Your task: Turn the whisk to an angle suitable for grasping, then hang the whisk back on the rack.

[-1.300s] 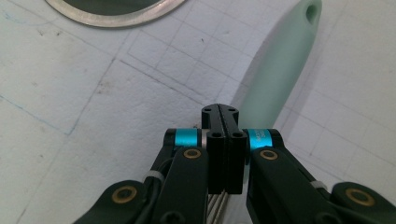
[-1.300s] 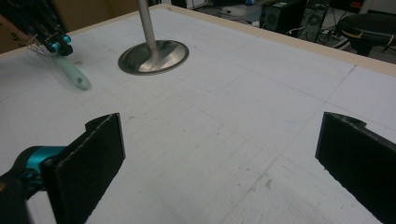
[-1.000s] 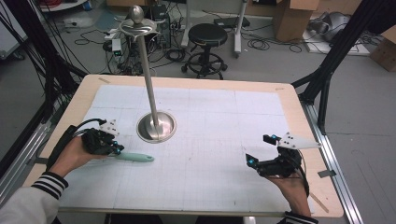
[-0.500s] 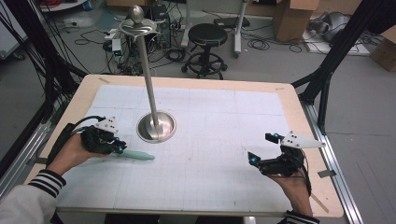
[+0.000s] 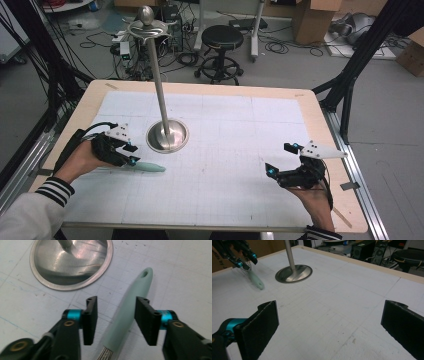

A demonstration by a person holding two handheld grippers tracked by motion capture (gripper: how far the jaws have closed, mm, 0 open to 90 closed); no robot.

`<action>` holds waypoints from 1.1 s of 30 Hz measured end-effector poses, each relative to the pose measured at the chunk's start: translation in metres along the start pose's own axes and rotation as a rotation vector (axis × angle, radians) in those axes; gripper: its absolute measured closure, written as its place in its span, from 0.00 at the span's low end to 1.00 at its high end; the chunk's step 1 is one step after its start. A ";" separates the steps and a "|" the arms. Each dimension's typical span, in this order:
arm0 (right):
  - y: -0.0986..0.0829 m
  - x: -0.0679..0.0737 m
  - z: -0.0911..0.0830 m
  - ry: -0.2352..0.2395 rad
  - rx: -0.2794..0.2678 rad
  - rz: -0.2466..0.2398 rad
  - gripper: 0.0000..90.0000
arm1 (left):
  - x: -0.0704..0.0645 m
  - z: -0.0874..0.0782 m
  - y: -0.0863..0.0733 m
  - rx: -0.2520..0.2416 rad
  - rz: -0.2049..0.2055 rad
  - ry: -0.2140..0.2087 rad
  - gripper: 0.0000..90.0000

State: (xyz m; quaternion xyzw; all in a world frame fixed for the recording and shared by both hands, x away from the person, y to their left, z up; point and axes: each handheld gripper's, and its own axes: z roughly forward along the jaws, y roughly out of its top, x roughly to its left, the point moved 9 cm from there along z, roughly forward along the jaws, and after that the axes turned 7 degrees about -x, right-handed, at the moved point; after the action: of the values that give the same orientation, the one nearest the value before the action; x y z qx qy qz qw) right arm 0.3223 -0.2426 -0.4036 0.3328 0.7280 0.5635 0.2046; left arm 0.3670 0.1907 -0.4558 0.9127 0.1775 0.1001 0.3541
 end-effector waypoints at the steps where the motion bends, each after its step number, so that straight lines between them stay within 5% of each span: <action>1: 0.000 0.000 0.001 0.002 0.002 -0.003 0.00 | 0.000 0.001 0.001 -0.006 0.000 -0.002 0.56; 5: -0.001 -0.001 0.001 0.003 0.003 0.001 0.00 | -0.001 0.002 0.003 -0.008 0.005 -0.011 0.39; 11: -0.001 -0.001 0.001 0.005 0.002 0.001 0.00 | -0.003 0.005 0.003 0.023 -0.046 -0.038 0.02; 33: -0.001 0.001 0.002 0.011 0.007 -0.003 0.00 | -0.010 0.009 0.001 0.037 0.044 -0.074 0.02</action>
State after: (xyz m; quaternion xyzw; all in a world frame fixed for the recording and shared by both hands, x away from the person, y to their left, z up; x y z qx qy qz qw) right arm 0.3226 -0.2404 -0.4052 0.3291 0.7317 0.5624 0.2003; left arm 0.3613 0.1808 -0.4622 0.9259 0.1461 0.0705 0.3413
